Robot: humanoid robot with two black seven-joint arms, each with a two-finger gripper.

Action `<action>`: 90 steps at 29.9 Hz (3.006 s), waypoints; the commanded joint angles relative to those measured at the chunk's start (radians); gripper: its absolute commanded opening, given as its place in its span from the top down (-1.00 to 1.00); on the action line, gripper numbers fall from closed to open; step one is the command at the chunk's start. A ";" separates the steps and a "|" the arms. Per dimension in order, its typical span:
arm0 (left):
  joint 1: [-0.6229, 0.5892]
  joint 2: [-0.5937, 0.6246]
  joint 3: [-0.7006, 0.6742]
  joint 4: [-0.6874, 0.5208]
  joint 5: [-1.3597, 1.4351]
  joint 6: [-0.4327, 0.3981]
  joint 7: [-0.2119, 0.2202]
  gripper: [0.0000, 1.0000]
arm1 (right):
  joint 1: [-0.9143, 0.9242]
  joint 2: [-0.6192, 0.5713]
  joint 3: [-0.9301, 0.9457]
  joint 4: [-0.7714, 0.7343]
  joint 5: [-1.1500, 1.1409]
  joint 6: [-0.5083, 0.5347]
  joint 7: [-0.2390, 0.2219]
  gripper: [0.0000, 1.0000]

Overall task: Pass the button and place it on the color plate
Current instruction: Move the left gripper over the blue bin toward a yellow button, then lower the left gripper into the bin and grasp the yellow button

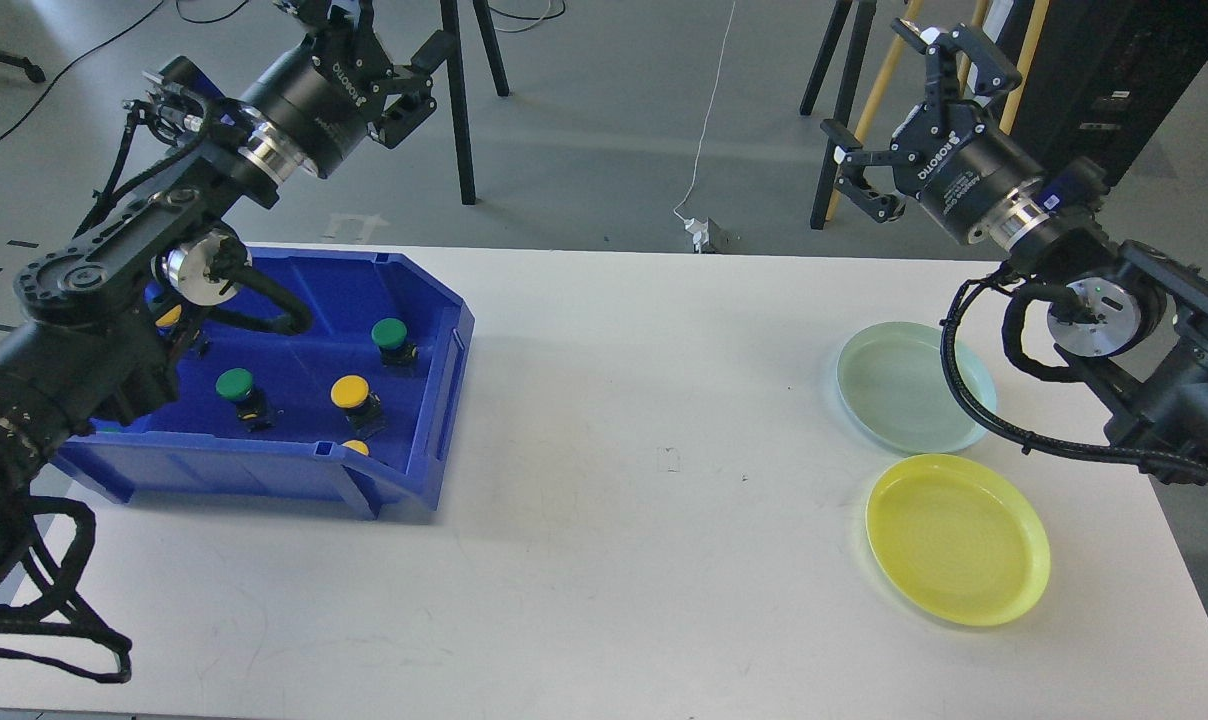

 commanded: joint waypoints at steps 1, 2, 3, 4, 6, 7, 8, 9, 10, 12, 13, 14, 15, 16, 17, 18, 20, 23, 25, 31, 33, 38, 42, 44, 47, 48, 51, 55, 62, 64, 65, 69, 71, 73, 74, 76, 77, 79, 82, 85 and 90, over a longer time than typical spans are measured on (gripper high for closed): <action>-0.004 -0.013 -0.016 0.020 -0.003 0.000 0.000 -1.00 | 0.003 0.005 0.006 -0.005 0.000 0.000 0.000 -0.99; -0.003 -0.015 -0.020 0.020 -0.006 0.000 0.000 -1.00 | 0.003 0.005 0.007 -0.005 0.000 0.000 0.000 -0.99; -0.001 -0.019 -0.020 0.018 -0.006 0.000 0.000 -1.00 | 0.004 0.006 0.007 -0.007 -0.001 0.000 0.000 -0.99; -0.001 -0.029 -0.015 0.018 -0.008 0.000 0.000 -1.00 | 0.007 0.006 0.007 -0.007 -0.001 0.000 0.000 -0.99; -0.001 -0.042 -0.026 0.024 -0.023 0.000 0.000 -1.00 | 0.012 0.006 0.009 -0.009 0.000 0.000 0.000 -0.99; 0.002 -0.049 -0.029 0.032 -0.046 0.000 0.000 -1.00 | 0.013 0.006 0.013 -0.010 -0.001 0.000 0.000 -0.99; 0.006 -0.065 -0.027 0.043 -0.080 0.000 0.000 -1.00 | 0.013 0.006 0.021 -0.010 -0.001 0.000 0.000 -0.99; 0.019 -0.085 -0.018 0.052 -0.109 0.000 0.000 -1.00 | 0.012 0.005 0.032 -0.010 -0.001 0.000 0.000 -0.99; 0.026 -0.104 -0.021 0.049 -0.123 0.000 0.000 -1.00 | 0.009 -0.001 0.041 -0.010 0.000 0.000 0.000 -0.99; 0.031 -0.134 -0.038 0.025 -0.144 0.000 0.000 -1.00 | -0.003 -0.012 0.069 -0.012 0.002 0.000 0.000 -0.99; 0.032 -0.138 -0.039 0.002 -0.144 0.000 0.000 -0.99 | -0.013 -0.014 0.075 -0.019 0.000 0.000 0.000 -0.99; 0.033 -0.142 -0.038 -0.030 -0.141 0.000 0.000 -0.98 | -0.026 -0.014 0.078 -0.037 0.002 0.000 0.000 -0.99; 0.033 -0.142 -0.033 -0.066 -0.137 0.000 0.000 -0.98 | -0.033 -0.012 0.079 -0.053 0.003 0.000 -0.002 -0.99; 0.031 -0.139 -0.029 -0.113 -0.131 0.000 0.000 -0.98 | -0.034 -0.012 0.078 -0.062 0.003 0.000 -0.002 -0.99; 0.029 -0.131 -0.026 -0.159 -0.115 0.000 0.000 -0.98 | -0.036 -0.012 0.078 -0.064 0.003 0.000 -0.002 -0.99; 0.025 -0.122 -0.024 -0.207 -0.076 0.000 0.000 -0.98 | -0.037 -0.014 0.078 -0.064 0.003 0.000 -0.002 -0.99; 0.014 -0.075 -0.020 -0.270 0.045 0.000 0.000 -0.98 | -0.037 -0.017 0.079 -0.064 0.003 0.000 -0.002 -0.99; -0.058 0.029 0.112 -0.331 0.151 0.000 0.000 -0.98 | -0.037 -0.037 0.085 -0.062 0.003 0.000 -0.002 -0.99; -0.136 0.111 0.260 -0.344 0.164 0.000 0.000 -0.98 | -0.039 -0.044 0.092 -0.064 0.003 0.000 -0.002 -0.99; -0.423 0.348 0.704 -0.436 0.447 0.000 0.000 -0.98 | -0.040 -0.050 0.093 -0.067 0.003 0.000 -0.002 -0.99; -0.475 0.378 0.807 -0.450 0.669 0.000 0.000 -0.98 | -0.045 -0.050 0.095 -0.067 0.003 0.000 -0.002 -0.99; -0.475 0.401 0.912 -0.450 1.050 0.000 0.000 -0.97 | -0.063 -0.050 0.095 -0.067 0.003 0.000 -0.002 -0.99; -0.387 0.398 0.915 -0.434 1.101 0.000 0.000 -0.97 | -0.076 -0.052 0.095 -0.070 0.003 0.000 -0.002 -0.99; -0.350 0.389 0.913 -0.405 1.101 0.000 0.000 -0.97 | -0.079 -0.050 0.095 -0.076 0.003 0.000 -0.002 -0.99; -0.333 0.343 0.919 -0.336 1.101 0.000 0.000 -0.97 | -0.080 -0.050 0.095 -0.081 0.003 0.000 -0.002 -0.99; -0.320 0.323 0.919 -0.315 1.103 0.000 0.000 -0.97 | -0.082 -0.050 0.095 -0.081 0.003 0.000 -0.002 -0.99; -0.282 0.277 0.918 -0.264 1.109 0.000 0.000 -0.97 | -0.083 -0.050 0.093 -0.079 0.003 0.000 0.000 -0.99; -0.264 0.258 0.919 -0.230 1.109 0.000 0.000 -0.97 | -0.083 -0.050 0.093 -0.079 0.003 0.000 -0.002 -0.99; -0.230 0.254 0.919 -0.186 1.109 0.000 0.000 -0.97 | -0.085 -0.049 0.093 -0.079 0.003 0.000 -0.002 -0.99; -0.225 0.248 0.919 -0.181 1.109 0.000 0.000 -0.97 | -0.086 -0.047 0.093 -0.079 0.003 0.000 -0.002 -0.99; -0.221 0.243 0.918 -0.175 1.109 0.000 0.000 -0.97 | -0.089 -0.046 0.093 -0.079 0.003 0.000 0.000 -0.99; -0.201 0.205 0.919 -0.140 1.109 0.000 0.000 -0.90 | -0.091 -0.046 0.093 -0.079 0.003 0.000 -0.002 -0.99; -0.196 0.195 0.919 -0.135 1.109 0.000 0.000 -0.90 | -0.092 -0.046 0.093 -0.079 0.003 0.000 0.000 -0.99; -0.191 0.192 0.919 -0.121 1.109 0.000 0.000 -0.90 | -0.092 -0.046 0.093 -0.079 0.003 0.000 -0.002 -0.99; -0.187 0.192 0.919 -0.109 1.109 0.000 0.000 -0.90 | -0.092 -0.046 0.093 -0.079 0.003 0.000 0.000 -0.99; -0.173 0.189 0.919 -0.083 1.109 0.000 0.000 -0.90 | -0.097 -0.046 0.095 -0.079 0.003 0.000 0.000 -0.99; -0.167 0.185 0.919 -0.072 1.109 0.000 0.000 -0.90 | -0.097 -0.046 0.093 -0.079 0.003 0.000 0.000 -0.99; -0.155 0.168 0.919 -0.054 1.109 0.000 0.000 -0.85 | -0.099 -0.046 0.093 -0.079 0.003 0.000 0.000 -0.99; -0.145 0.162 0.919 -0.042 1.109 0.000 0.000 -0.72 | -0.106 -0.044 0.095 -0.079 0.003 0.000 0.000 -0.99; -0.141 0.160 0.919 -0.038 1.109 0.000 0.000 -0.55 | -0.108 -0.044 0.095 -0.079 0.003 0.000 0.000 -0.99; -0.141 0.160 0.919 -0.038 1.109 0.000 0.000 -0.26 | -0.112 -0.044 0.095 -0.079 0.003 0.000 0.000 -0.99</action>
